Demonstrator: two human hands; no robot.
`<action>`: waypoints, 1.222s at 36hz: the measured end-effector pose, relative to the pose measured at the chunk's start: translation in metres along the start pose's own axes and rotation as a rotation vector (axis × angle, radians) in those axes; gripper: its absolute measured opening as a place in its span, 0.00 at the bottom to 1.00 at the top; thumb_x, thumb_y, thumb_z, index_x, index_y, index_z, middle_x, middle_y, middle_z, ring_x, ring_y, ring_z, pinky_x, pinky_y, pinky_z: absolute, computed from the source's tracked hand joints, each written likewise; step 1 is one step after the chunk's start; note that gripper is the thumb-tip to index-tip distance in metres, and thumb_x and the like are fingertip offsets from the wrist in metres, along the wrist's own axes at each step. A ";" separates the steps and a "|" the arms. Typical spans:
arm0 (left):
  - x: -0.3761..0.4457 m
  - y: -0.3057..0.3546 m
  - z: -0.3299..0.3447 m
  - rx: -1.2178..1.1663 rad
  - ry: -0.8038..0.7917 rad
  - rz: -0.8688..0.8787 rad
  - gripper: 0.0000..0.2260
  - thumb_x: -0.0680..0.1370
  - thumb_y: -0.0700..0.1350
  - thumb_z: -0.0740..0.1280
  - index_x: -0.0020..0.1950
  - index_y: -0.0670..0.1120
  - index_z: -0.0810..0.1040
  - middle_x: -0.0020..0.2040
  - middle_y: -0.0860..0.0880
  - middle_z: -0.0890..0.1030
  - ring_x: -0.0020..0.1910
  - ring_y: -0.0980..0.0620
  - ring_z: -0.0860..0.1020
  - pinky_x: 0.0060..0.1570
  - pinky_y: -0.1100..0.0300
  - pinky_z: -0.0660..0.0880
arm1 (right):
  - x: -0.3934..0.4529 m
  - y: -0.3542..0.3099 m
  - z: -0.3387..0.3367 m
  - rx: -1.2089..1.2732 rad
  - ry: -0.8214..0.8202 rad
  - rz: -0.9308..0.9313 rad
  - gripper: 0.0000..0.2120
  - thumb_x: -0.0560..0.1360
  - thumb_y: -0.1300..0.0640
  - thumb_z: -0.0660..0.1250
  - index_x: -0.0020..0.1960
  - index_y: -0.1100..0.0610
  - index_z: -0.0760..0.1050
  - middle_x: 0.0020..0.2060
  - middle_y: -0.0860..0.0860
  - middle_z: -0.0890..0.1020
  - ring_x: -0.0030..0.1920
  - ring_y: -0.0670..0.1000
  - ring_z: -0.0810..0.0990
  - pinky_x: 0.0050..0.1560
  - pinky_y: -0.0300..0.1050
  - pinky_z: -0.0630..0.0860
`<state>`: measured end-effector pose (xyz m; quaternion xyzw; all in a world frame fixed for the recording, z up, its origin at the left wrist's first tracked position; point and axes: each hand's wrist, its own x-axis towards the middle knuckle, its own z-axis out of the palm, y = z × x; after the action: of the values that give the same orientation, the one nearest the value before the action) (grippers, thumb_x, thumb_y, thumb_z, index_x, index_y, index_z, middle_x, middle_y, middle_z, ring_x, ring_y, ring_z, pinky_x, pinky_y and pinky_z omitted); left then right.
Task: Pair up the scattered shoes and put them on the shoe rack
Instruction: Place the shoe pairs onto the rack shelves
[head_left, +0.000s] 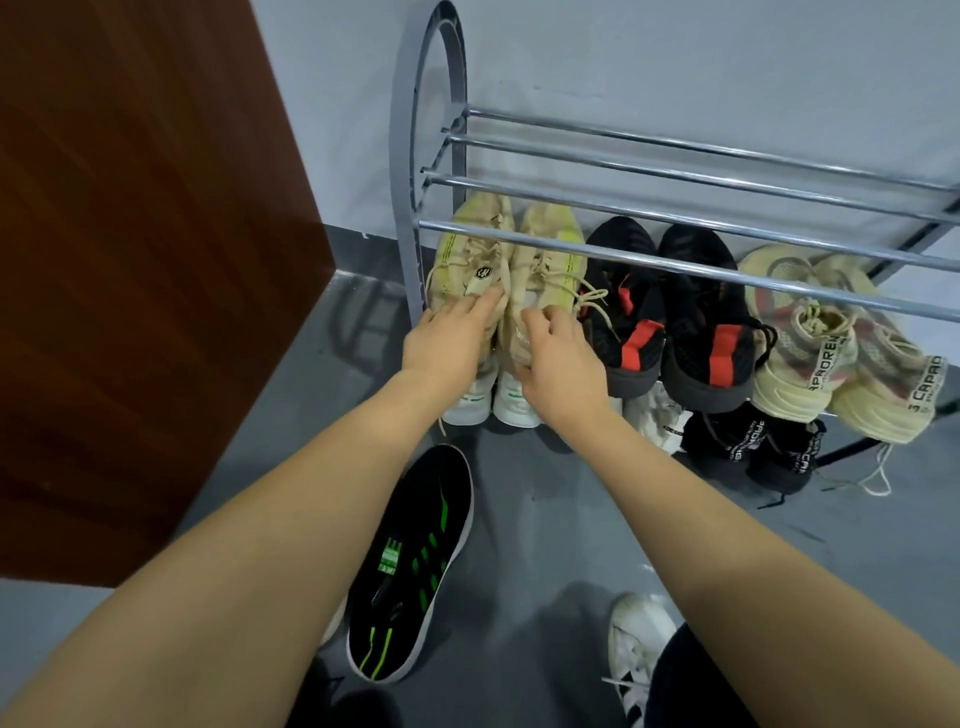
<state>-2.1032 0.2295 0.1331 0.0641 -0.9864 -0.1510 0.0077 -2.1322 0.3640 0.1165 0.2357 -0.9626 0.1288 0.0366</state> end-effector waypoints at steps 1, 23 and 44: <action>-0.003 0.000 0.001 0.008 0.027 0.003 0.35 0.76 0.34 0.62 0.77 0.54 0.50 0.74 0.48 0.62 0.70 0.45 0.64 0.64 0.52 0.66 | -0.003 -0.003 0.000 -0.024 0.036 0.016 0.27 0.74 0.62 0.64 0.71 0.56 0.60 0.66 0.58 0.66 0.67 0.59 0.65 0.62 0.49 0.68; -0.142 -0.066 -0.002 0.139 0.001 0.018 0.21 0.75 0.38 0.64 0.68 0.43 0.65 0.64 0.44 0.69 0.63 0.43 0.67 0.60 0.53 0.66 | -0.108 -0.092 0.028 0.073 -0.013 -0.115 0.10 0.74 0.58 0.67 0.51 0.63 0.72 0.47 0.60 0.74 0.48 0.60 0.72 0.48 0.51 0.69; -0.241 -0.121 0.086 0.343 -0.429 -0.110 0.16 0.75 0.36 0.63 0.63 0.41 0.69 0.63 0.43 0.72 0.63 0.44 0.69 0.62 0.55 0.63 | -0.191 -0.119 0.122 -0.036 -0.540 -0.358 0.11 0.72 0.57 0.65 0.54 0.55 0.74 0.50 0.50 0.75 0.56 0.55 0.69 0.54 0.45 0.60</action>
<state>-1.8523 0.1716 0.0159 0.0843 -0.9717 0.0078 -0.2205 -1.9089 0.3150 0.0015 0.4262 -0.8828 0.0362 -0.1941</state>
